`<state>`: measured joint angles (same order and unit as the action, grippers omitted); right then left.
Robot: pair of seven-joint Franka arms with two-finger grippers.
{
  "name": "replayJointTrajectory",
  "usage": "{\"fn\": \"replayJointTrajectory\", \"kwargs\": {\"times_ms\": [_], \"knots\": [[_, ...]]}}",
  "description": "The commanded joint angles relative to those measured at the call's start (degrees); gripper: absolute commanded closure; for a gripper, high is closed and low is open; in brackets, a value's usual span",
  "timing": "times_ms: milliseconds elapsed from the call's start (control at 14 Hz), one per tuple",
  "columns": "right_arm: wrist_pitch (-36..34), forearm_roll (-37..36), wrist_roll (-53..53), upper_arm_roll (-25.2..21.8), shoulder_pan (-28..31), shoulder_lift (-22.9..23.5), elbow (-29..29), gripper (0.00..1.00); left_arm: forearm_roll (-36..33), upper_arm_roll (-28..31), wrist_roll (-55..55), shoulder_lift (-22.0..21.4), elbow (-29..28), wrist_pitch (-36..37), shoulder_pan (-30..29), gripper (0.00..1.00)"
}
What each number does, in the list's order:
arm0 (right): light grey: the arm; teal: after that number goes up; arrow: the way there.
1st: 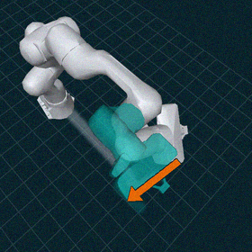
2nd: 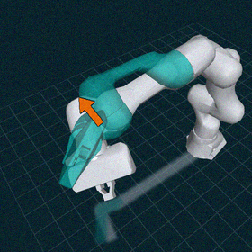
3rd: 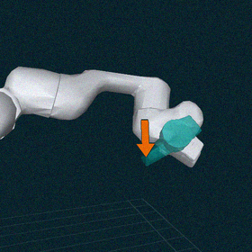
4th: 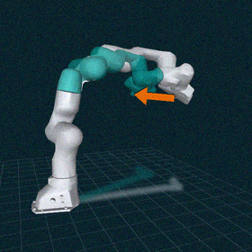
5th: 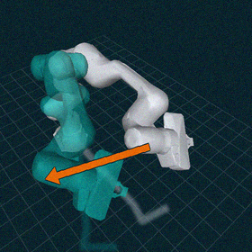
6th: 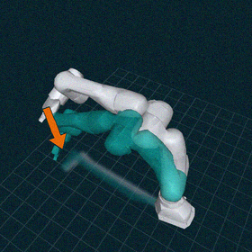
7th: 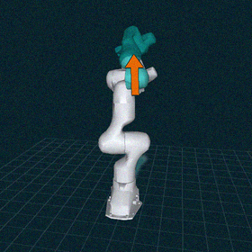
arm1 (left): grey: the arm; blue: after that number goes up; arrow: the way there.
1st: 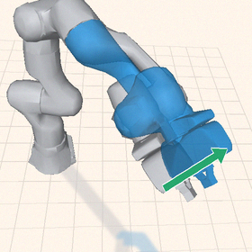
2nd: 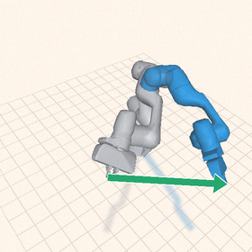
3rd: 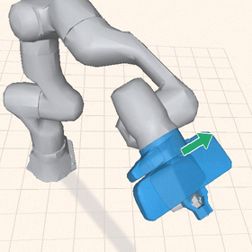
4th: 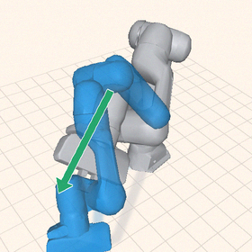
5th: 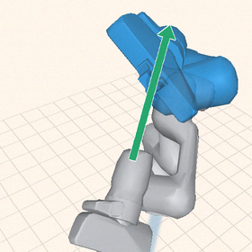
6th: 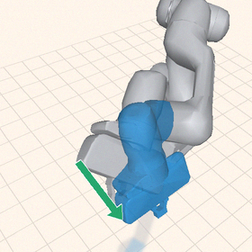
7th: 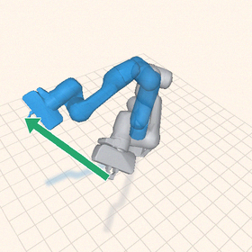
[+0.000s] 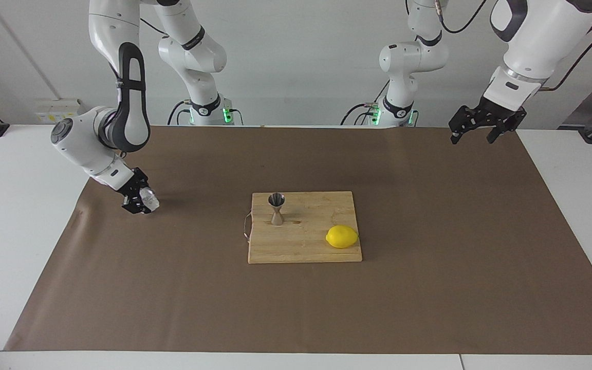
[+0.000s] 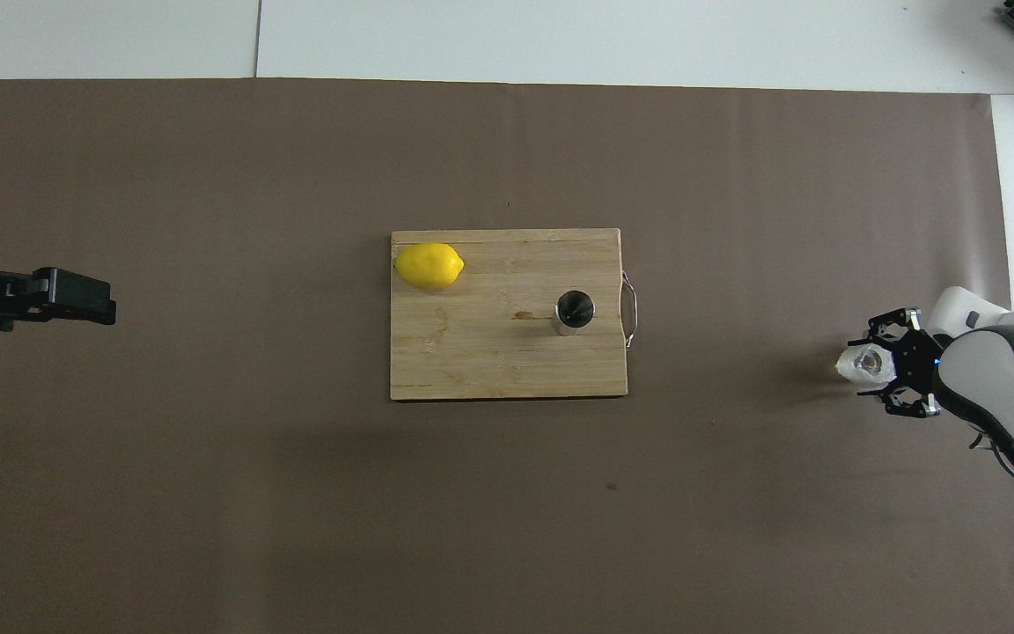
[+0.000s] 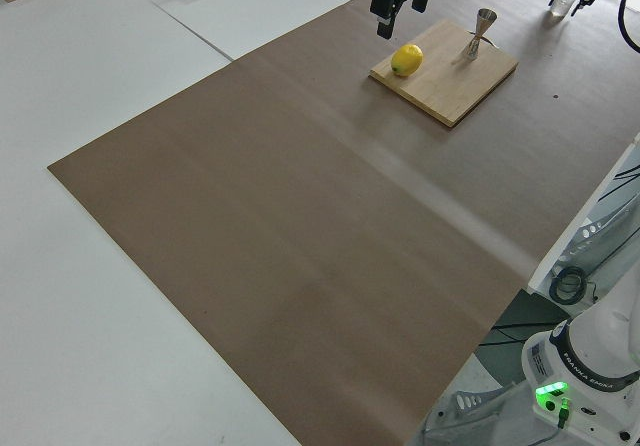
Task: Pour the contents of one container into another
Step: 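Close the right gripper around the small white cup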
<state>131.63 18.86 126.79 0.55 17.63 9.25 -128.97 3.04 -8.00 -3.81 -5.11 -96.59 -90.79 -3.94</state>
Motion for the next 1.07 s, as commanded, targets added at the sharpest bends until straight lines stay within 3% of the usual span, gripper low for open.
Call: {"fn": "replayJointTrajectory", "kwargs": {"times_ms": [0, 286, 571, 857, 1000], "knots": [[0.12, 1.7, 2.06, 0.68, 1.27, -0.02, -0.14, 1.0, 0.83, -1.14, 0.56, 1.07, 2.46, 2.46, -0.72, 0.0], [-2.51, 5.22, 1.45, 0.68, 1.19, -1.42, 0.3, 1.0, 0.82, -1.05, 0.12, 0.54, 1.49, 2.72, -1.25, 0.0], [-5.15, 5.13, -6.0, 1.65, -1.35, -5.11, 1.44, 1.0, 0.82, -1.05, 0.03, 0.54, 1.49, 2.63, -1.16, 0.0], [-5.24, 3.03, -21.18, 1.82, -7.58, -6.7, 5.12, 1.0, 0.82, -1.05, 0.03, 0.54, 1.49, 2.63, -1.16, 0.0], [-5.42, -2.4, -31.2, 1.82, -11.2, -6.87, 6.97, 1.0, 0.82, -1.05, 0.03, 0.54, 1.49, 2.72, -1.16, 0.0]]}}
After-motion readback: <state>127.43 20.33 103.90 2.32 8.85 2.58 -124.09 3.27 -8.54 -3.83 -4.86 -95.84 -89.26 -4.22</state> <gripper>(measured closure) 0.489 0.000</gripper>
